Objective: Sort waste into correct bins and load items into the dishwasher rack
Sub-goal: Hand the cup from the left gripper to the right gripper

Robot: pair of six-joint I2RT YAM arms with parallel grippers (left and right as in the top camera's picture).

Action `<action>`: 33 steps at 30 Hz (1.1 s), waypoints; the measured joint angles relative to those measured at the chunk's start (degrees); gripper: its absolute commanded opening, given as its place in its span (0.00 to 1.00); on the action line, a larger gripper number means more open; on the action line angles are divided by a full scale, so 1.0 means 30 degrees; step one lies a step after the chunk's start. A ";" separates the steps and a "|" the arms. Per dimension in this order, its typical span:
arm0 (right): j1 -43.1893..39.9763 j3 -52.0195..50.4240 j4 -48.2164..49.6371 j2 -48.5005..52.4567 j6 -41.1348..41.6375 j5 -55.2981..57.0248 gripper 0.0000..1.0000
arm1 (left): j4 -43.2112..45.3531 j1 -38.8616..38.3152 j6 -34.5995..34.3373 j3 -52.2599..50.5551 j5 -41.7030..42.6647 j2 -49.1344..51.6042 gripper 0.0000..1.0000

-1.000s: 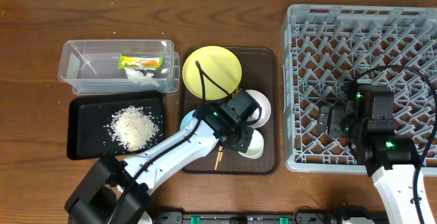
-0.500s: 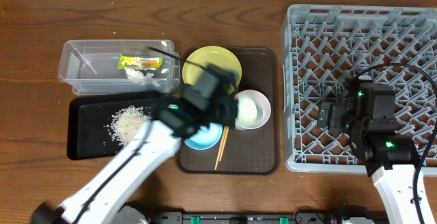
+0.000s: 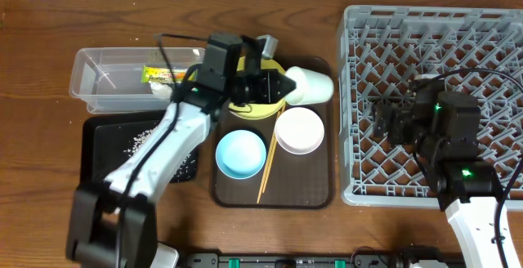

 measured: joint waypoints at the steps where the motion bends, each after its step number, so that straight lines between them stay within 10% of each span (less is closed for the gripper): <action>1: -0.0102 0.0000 0.0087 0.0007 0.0007 -0.0597 0.99 | 0.0423 0.0000 -0.0240 0.0000 0.0714 0.0321 0.06; 33: -0.1370 0.0000 0.3694 0.5814 -0.6084 -1.7653 0.99 | 0.1370 0.0386 -0.3810 0.0000 0.6965 0.0962 0.06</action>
